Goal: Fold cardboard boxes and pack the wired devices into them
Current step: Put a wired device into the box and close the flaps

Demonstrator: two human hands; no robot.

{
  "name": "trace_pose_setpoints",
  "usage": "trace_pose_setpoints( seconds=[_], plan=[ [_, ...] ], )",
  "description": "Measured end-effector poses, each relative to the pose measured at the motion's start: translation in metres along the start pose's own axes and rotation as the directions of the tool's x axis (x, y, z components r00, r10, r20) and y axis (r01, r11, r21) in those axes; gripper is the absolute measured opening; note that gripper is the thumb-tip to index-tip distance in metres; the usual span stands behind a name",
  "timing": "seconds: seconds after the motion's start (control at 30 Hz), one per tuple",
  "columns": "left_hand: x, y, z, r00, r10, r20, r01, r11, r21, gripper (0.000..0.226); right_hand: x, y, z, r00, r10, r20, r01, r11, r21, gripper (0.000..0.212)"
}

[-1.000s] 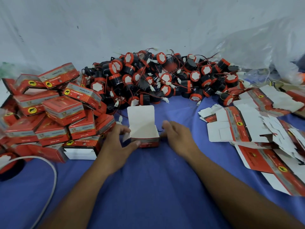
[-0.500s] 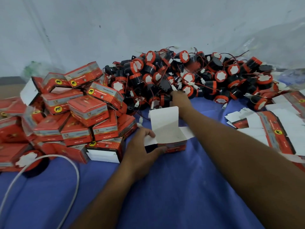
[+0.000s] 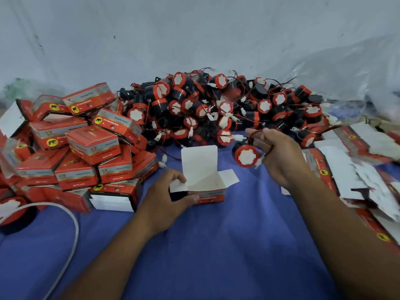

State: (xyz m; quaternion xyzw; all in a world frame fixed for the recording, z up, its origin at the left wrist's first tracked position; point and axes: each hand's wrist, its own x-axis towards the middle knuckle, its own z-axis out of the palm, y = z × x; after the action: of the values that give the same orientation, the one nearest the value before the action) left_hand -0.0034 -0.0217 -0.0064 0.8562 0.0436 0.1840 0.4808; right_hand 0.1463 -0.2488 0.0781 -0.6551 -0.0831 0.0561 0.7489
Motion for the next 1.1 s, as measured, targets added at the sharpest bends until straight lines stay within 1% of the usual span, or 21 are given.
trace_pose_setpoints(
  seconds=[0.07,0.17,0.23,0.33,0.37,0.4,0.43,0.5,0.57,0.63,0.73,0.8,0.87,0.97,1.03,1.1],
  plan=[
    [-0.001,0.0,0.001,1.0,0.014,0.02,-0.014,0.999,0.029,0.04,-0.014,-0.012,-0.004,0.999,-0.004,0.041,0.0,0.995,0.102,0.034],
    [-0.001,0.001,0.003,0.999,0.023,0.034,-0.025,0.998,0.06,0.041,-0.031,-0.022,-0.003,0.992,-0.021,0.121,0.005,0.991,0.135,0.035],
    [-0.002,0.002,0.005,0.999,0.039,0.033,-0.042,0.996,0.083,0.042,-0.042,-0.019,0.005,0.985,-0.025,0.17,0.015,0.998,0.063,0.034],
    [-0.003,0.006,0.006,0.998,0.052,0.041,-0.056,0.993,0.101,0.046,-0.053,0.003,0.023,0.983,-0.008,0.185,0.025,0.995,-0.094,0.033],
    [-0.004,0.007,0.006,0.997,0.059,0.05,-0.063,0.994,0.09,0.048,-0.055,0.01,0.029,0.982,-0.003,0.188,0.032,0.988,-0.152,0.033],
    [-0.005,0.008,0.006,0.996,0.07,0.055,-0.074,0.994,0.08,0.052,-0.056,0.016,0.034,0.981,-0.021,0.193,0.07,0.966,-0.251,0.033],
    [-0.005,0.009,0.006,0.995,0.084,0.058,-0.088,0.993,0.076,0.054,-0.056,0.021,0.037,0.977,-0.061,0.205,0.137,0.914,-0.381,0.034],
    [-0.006,0.009,0.006,0.992,0.112,0.058,-0.116,0.991,0.068,0.058,-0.056,0.026,0.039,0.961,-0.16,0.227,0.266,0.761,-0.592,0.038],
    [-0.006,0.008,0.005,0.99,0.129,0.058,-0.132,0.99,0.048,0.065,-0.058,0.028,0.037,0.942,-0.234,0.239,0.334,0.634,-0.697,0.043],
    [-0.006,0.01,0.004,0.985,0.159,0.066,-0.162,0.986,0.035,0.07,-0.061,0.026,0.038,0.935,-0.256,0.246,0.351,0.567,-0.745,0.046],
    [-0.006,0.01,0.005,0.97,0.23,0.074,-0.236,0.969,0.076,0.068,-0.061,0.029,0.039,0.927,-0.253,0.275,0.367,0.475,-0.8,0.043],
    [-0.006,0.01,0.007,0.964,0.253,0.078,-0.261,0.959,0.111,0.065,-0.062,0.031,0.039,0.921,-0.242,0.305,0.385,0.447,-0.808,0.038],
    [-0.006,0.01,0.009,0.964,0.253,0.082,-0.261,0.959,0.114,0.062,-0.066,0.027,0.04,0.88,-0.245,0.406,0.474,0.427,-0.77,0.04],
    [-0.006,0.012,0.009,0.965,0.243,0.099,-0.252,0.964,0.081,0.053,-0.066,0.02,0.036,0.784,-0.228,0.577,0.612,0.444,-0.655,0.032],
    [-0.007,0.013,0.008,0.969,0.224,0.103,-0.229,0.972,0.047,0.051,-0.062,0.02,0.029,0.75,-0.203,0.629,0.639,0.465,-0.612,0.036],
    [-0.007,0.014,0.007,0.974,0.213,0.08,-0.217,0.975,0.044,0.048,-0.06,0.022,0.025,0.737,-0.172,0.654,0.652,0.435,-0.62,0.042]
  ],
)
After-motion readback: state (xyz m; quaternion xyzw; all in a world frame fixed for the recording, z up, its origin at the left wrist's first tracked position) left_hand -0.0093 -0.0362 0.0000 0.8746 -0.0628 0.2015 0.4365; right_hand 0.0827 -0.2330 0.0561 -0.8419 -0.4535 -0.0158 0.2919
